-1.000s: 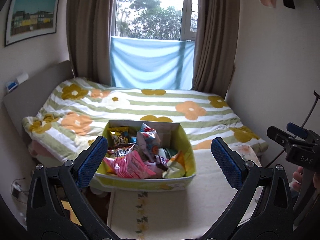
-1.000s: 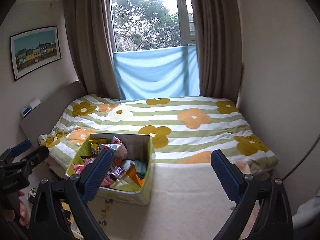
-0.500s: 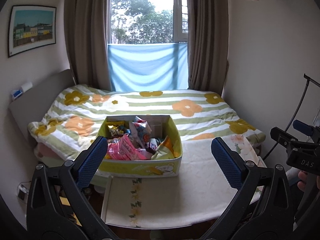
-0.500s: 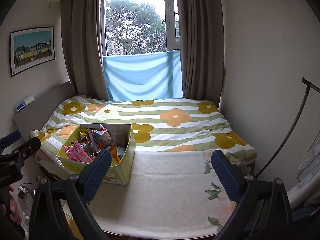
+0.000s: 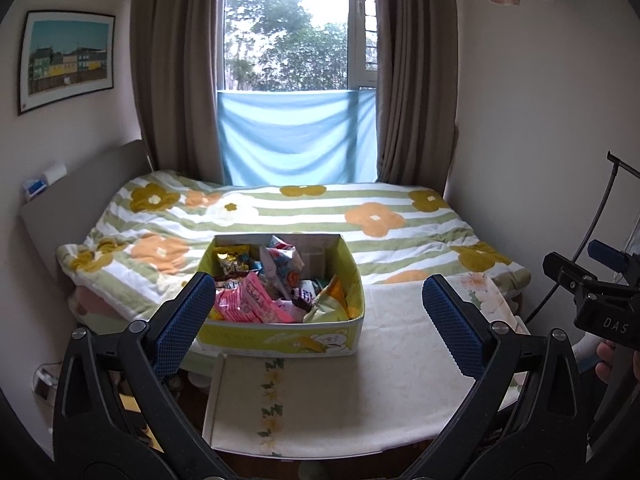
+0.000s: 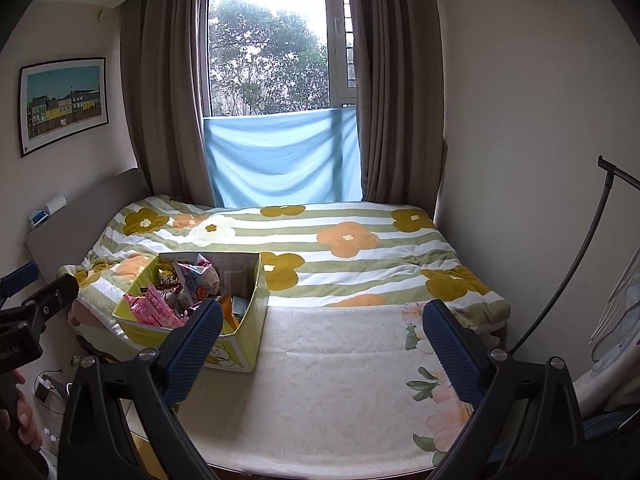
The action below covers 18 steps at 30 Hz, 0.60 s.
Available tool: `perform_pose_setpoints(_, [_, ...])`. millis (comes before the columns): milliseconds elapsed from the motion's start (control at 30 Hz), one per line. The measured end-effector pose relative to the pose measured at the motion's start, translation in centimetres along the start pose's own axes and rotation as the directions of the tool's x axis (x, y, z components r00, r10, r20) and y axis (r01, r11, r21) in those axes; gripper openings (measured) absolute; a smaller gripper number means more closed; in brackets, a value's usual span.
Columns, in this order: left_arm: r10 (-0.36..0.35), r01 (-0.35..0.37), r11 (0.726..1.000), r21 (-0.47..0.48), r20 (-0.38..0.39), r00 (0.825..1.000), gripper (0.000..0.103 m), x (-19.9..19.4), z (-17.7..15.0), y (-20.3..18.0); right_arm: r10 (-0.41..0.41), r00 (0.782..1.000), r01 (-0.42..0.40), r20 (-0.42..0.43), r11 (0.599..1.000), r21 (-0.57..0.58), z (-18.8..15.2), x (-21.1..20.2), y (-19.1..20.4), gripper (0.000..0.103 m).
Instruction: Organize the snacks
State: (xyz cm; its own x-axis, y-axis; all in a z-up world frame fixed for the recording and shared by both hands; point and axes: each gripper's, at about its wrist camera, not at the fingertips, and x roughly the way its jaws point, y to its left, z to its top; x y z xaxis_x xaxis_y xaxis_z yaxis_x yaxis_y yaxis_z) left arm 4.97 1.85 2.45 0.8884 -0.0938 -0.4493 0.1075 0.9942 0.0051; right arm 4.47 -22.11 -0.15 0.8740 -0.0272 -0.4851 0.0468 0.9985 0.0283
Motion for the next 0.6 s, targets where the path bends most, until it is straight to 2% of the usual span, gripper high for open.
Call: perform_pose_setpoints(600, [-0.002,0.002,1.0,0.005,0.002,1.0,0.103,0.27,0.5,-0.08,-0.001,1.0,0.001,-0.006,1.0,0.015,-0.16,0.47,-0.19,0.099])
